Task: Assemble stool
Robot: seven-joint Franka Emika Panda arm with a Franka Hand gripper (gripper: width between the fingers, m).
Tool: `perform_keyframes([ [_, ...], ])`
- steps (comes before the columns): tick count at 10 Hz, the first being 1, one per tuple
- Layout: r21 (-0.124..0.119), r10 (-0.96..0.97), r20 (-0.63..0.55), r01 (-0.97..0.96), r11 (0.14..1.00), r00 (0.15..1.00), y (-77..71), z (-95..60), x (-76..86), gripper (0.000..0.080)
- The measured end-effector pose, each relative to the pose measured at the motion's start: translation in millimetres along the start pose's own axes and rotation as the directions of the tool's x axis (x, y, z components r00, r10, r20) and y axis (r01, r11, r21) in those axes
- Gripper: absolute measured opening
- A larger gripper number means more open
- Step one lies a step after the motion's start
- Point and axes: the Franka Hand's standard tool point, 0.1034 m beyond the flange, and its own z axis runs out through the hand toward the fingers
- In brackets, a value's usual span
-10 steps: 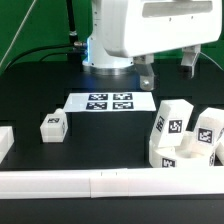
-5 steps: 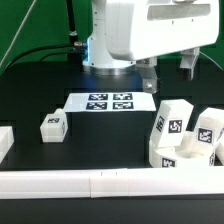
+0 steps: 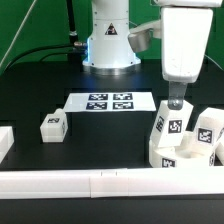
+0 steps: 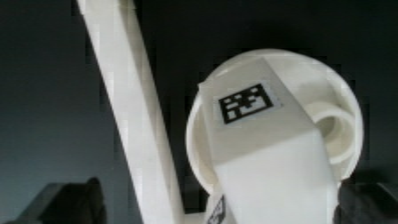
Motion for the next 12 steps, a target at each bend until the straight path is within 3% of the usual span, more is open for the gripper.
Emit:
perform_keyframes([
  [3, 0.003, -0.147, 0.006, 0.147, 0.989, 0.989, -0.6, 2.6, -2.2, 0.0649],
  [4, 0.015, -0.184, 0.005, 0.184, 0.983, 0.983, -4.6, 10.2, 0.1, 0.0649],
  [6, 0.029, -0.189, 0.004, 0.189, 0.982, 0.982, -10.1, 19.2, 6.4, 0.0649],
  [10, 0.033, -0.147, 0.004, 0.146, 0.989, 0.989, -10.8, 25.0, -0.6, 0.0623],
  [11, 0.034, -0.11, 0.003, 0.11, 0.993, 0.994, -10.9, 25.1, -0.4, 0.0449],
  [12, 0.033, 0.004, 0.006, -0.005, 0.999, 1.0, -11.0, 25.0, 0.0, 0.0335],
])
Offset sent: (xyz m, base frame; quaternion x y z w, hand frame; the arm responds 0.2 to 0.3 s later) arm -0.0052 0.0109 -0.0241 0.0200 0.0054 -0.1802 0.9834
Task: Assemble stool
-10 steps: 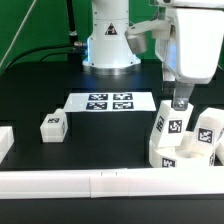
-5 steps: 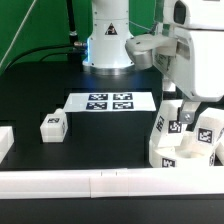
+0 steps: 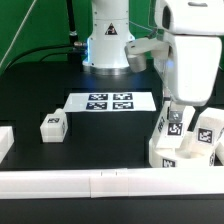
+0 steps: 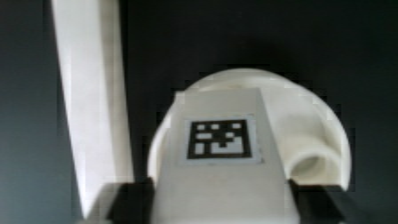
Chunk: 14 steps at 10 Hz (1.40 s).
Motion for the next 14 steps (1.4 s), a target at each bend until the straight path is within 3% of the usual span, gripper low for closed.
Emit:
perform_keyframes([
  [4, 0.0, 0.334, -0.006, -0.334, 0.943, 0.943, 0.6, 0.8, 0.3, 0.0335],
  [7, 0.036, 0.696, -0.004, -0.695, 0.718, 0.718, 2.9, 1.8, 4.5, 0.0337],
  [9, 0.053, 0.821, -0.011, -0.819, 0.571, 0.571, 6.9, 1.7, 8.4, 0.0337],
  [10, 0.08, 0.861, -0.016, -0.858, 0.508, 0.508, 7.8, 2.2, 5.5, 0.0337],
  [14, 0.085, 0.956, 0.003, -0.953, 0.291, 0.292, 7.3, 1.9, 7.7, 0.0337],
])
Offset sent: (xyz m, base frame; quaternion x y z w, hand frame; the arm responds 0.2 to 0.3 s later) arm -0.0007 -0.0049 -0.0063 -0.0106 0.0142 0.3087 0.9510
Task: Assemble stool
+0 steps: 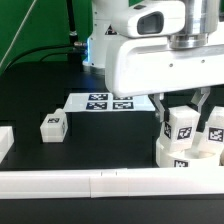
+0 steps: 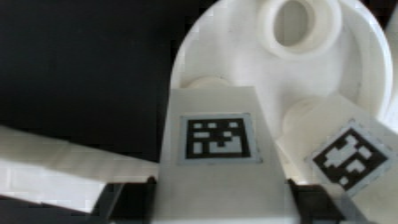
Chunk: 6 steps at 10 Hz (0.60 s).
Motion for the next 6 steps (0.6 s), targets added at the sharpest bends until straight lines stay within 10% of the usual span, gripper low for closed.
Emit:
perform_keyframes([
  [6, 0.068, 0.57, -0.015, -0.567, 0.821, 0.822, -10.4, 2.8, 18.6, 0.0337],
])
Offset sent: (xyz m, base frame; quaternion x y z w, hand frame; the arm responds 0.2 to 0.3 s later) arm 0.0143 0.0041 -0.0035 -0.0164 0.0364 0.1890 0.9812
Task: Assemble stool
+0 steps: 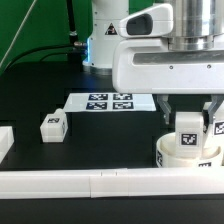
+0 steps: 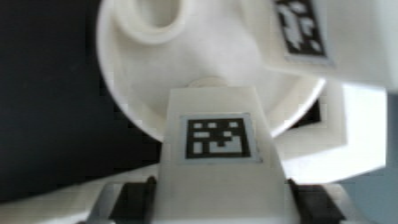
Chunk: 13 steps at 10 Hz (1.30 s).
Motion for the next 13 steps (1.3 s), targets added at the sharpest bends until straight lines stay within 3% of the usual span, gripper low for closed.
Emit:
perform_keyframes([
  [2, 0.062, 0.275, -0.011, -0.274, 0.96, 0.961, -8.7, 0.9, -0.3, 0.0337],
  [6, 0.083, 0.487, 0.032, -0.488, 0.869, 0.873, -15.1, 1.4, -4.2, 0.0337],
  [7, 0.094, 0.628, 0.073, -0.632, 0.769, 0.775, -17.6, 2.9, -6.5, 0.0337],
  [8, 0.085, 0.735, 0.098, -0.742, 0.665, 0.671, -20.7, 3.4, -8.6, 0.0337],
  [10, 0.068, 0.916, 0.154, -0.929, 0.365, 0.371, -34.4, 3.4, -13.7, 0.0337],
  [11, 0.075, 0.935, 0.165, -0.949, 0.307, 0.315, -37.1, 3.2, -13.9, 0.0337],
  [12, 0.067, 0.964, 0.187, -0.982, 0.179, 0.189, -38.7, 1.0, -12.1, 0.0337],
  [13, 0.066, 0.969, 0.197, -0.989, 0.135, 0.146, -37.6, 0.6, -11.1, 0.0337],
])
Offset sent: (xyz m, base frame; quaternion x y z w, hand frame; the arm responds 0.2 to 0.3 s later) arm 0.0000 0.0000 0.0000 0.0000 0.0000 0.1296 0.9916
